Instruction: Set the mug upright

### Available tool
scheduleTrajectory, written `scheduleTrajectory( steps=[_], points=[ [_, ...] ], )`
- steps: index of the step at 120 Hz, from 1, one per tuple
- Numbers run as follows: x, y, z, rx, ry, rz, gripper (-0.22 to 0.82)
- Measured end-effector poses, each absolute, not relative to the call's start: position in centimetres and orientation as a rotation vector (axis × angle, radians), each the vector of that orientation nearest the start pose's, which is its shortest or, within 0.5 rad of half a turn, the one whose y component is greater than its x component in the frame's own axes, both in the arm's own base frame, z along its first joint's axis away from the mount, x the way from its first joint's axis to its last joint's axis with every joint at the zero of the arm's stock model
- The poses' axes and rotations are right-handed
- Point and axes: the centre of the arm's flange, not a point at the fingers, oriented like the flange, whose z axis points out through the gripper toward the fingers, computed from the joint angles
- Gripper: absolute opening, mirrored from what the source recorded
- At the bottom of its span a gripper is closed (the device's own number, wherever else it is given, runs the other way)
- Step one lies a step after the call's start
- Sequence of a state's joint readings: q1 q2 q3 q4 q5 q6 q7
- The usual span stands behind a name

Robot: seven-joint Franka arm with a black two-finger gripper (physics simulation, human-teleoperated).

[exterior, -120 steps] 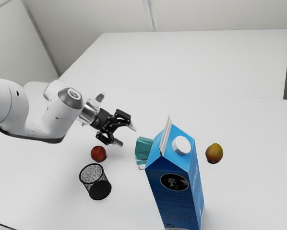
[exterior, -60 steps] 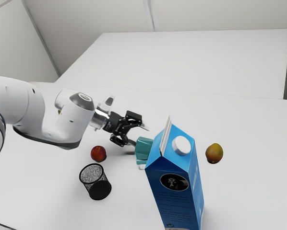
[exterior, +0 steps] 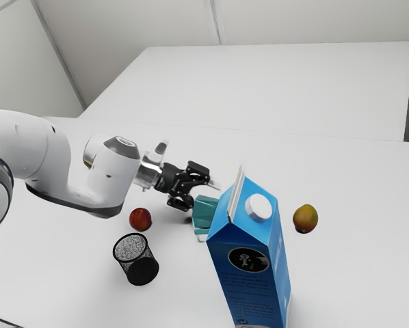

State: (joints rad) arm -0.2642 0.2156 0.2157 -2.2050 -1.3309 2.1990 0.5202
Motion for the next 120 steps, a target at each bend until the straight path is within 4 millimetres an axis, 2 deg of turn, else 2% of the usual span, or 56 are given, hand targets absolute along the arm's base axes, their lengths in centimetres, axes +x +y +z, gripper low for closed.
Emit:
scheduleTrajectory(
  steps=[25, 54, 74, 83, 99, 120],
  points=[
    [54.1, -6.3, 28.3, 2.168, 0.425, 0.069, 0.2],
    [53.8, -6.5, 28.0, 2.166, 0.416, 0.063, -0.01],
    [53.8, -6.8, 28.2, 2.167, 0.405, 0.068, -0.09],
    [53.9, -6.9, 29.2, 2.168, 0.387, 0.086, -0.12],
    [53.9, -6.9, 32.3, 2.164, 0.342, 0.144, -0.16],
    [53.0, -5.8, 36.2, 2.219, 0.259, 0.205, -0.17]
  ],
)
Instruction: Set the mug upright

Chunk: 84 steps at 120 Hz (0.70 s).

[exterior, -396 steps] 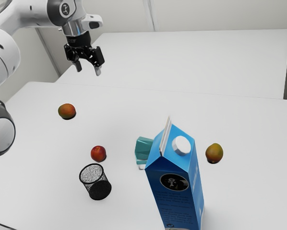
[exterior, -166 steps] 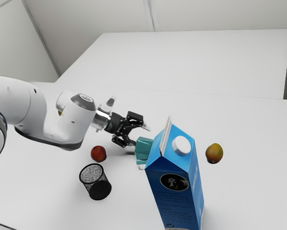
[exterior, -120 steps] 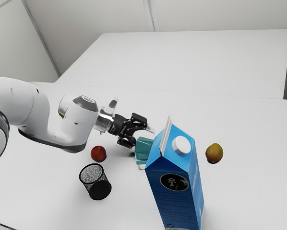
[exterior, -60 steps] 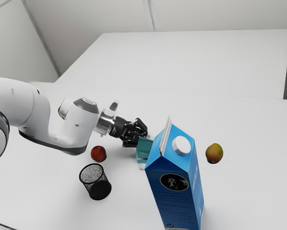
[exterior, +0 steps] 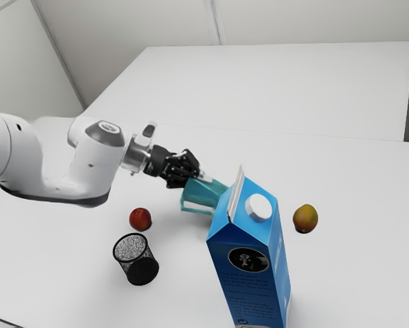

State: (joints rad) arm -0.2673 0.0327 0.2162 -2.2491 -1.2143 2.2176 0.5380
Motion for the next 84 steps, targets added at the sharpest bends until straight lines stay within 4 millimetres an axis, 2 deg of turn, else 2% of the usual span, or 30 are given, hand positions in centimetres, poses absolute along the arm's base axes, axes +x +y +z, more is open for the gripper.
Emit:
scheduleTrajectory(
  steps=[18, 33, 45, 54, 62, 72, 84],
  points=[
    [53.6, -4.4, 39.3, 2.436, 0.067, 0.227, -0.17],
    [54.4, -3.2, 40.4, 2.63, -0.071, 0.217, -0.17],
    [55.8, -2.2, 41.1, 2.798, -0.187, 0.209, -0.17],
    [56.7, -1.9, 40.9, 2.901, -0.257, 0.187, -0.17],
    [57.4, -2.5, 40.1, 2.968, -0.316, 0.15, -0.17],
    [57.7, -3.3, 38.9, 3.027, -0.369, 0.103, -0.18],
    [57.8, -3.1, 37.7, 3.073, -0.372, 0.064, -0.18]
  ],
)
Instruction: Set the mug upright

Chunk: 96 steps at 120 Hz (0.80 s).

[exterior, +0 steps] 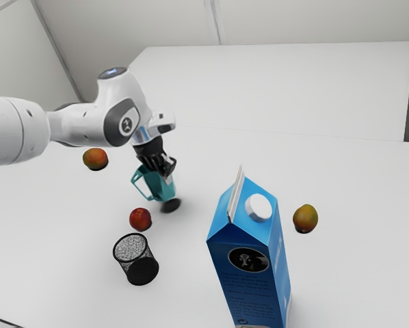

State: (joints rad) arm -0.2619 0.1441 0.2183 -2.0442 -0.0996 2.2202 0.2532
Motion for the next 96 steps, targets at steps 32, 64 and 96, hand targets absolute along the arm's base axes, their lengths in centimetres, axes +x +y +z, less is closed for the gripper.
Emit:
scheduleTrajectory(
  steps=[32, 64, 96],
  points=[
    [58.1, -2.4, 36.2, -3.105, 0.336, -0.042, -0.18],
    [58.3, -2.2, 35.4, -3.072, 0.314, -0.088, -0.18],
    [58.0, -1.9, 34.1, -3.067, 0.286, -0.141, -0.18]
  ],
)
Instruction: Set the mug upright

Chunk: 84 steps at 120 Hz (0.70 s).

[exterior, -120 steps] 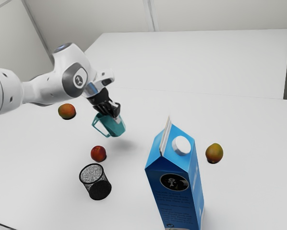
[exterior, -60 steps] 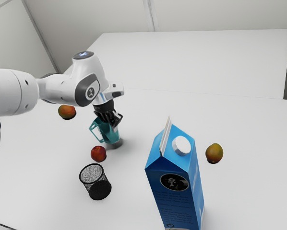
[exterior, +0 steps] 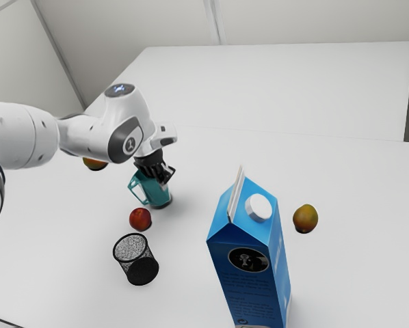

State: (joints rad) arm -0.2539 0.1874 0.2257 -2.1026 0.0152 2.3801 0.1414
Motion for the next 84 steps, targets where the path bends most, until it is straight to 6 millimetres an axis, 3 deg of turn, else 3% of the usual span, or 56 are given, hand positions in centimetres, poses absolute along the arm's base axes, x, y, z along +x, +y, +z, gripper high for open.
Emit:
scheduleTrajectory(
  steps=[37, 84],
  points=[
    [58.1, -1.53, 34.03, -3.069, 0.259, -0.184, -0.13],
    [58.12, -1.38, 34.5, -3.078, 0.262, -0.198, 0.27]
  ],
)
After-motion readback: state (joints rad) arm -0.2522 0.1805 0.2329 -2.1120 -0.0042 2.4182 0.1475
